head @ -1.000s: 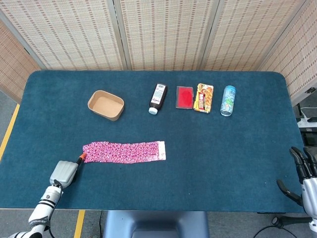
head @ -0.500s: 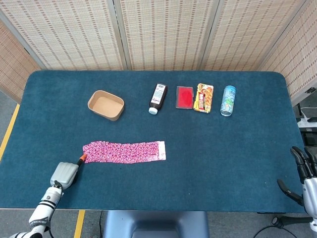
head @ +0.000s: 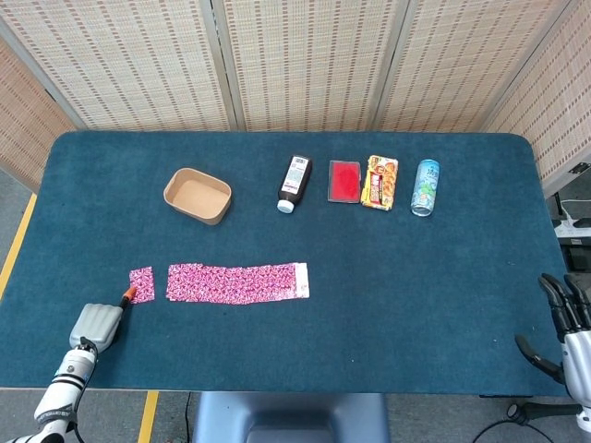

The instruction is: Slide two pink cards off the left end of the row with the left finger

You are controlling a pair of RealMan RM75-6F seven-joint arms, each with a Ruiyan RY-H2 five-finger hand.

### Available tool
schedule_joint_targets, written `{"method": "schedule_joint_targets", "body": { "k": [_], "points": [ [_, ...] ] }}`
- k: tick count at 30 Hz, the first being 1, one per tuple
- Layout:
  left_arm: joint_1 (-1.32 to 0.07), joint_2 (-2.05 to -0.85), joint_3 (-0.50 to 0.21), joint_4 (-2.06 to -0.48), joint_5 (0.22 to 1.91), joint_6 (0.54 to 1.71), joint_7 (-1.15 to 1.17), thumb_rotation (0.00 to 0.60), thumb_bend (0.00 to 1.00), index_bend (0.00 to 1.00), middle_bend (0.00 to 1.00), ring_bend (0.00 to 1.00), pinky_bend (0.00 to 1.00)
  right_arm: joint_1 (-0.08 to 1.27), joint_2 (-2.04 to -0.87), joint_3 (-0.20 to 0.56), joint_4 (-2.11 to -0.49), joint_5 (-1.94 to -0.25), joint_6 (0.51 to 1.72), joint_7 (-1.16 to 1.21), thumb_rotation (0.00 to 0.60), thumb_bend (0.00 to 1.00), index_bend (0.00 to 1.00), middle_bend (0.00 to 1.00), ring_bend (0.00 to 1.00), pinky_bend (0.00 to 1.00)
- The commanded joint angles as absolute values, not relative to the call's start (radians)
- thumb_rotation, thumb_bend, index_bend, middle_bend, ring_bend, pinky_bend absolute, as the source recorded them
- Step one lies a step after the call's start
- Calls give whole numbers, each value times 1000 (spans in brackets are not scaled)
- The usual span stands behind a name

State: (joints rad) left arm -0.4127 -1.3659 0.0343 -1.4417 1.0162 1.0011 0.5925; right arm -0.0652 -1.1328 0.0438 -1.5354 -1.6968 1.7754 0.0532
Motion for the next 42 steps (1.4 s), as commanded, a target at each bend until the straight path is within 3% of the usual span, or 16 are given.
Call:
{"method": "schedule_joint_targets", "body": {
  "k": [1,13,24,42],
  "points": [
    [-408,-1357,32,-1437,1001,1013,603,600,860,0,710,656,636,-65,-1132,42,-1536,-1698,1773,52,600,131,0,77,0,248],
    [-392,-1354,5,-1415,886,1074,689,600,860,0,712,659,646,-65,-1131,43,-1538,-1697,1774,52,600,131,0,78,0,248],
    [-407,-1335,1,-1520,1076,1086,545,600,861,0,713,659,651,-62,-1132,41,-1543,-1694,1762,42,600,131,0,77,0,248],
    [-453,-1409,-14,-1546,1099,1045,531,600,860,0,713,659,652,-60,-1131,42,-1545,-1691,1755,41,600,131,0,78,0,248]
  ]
}}
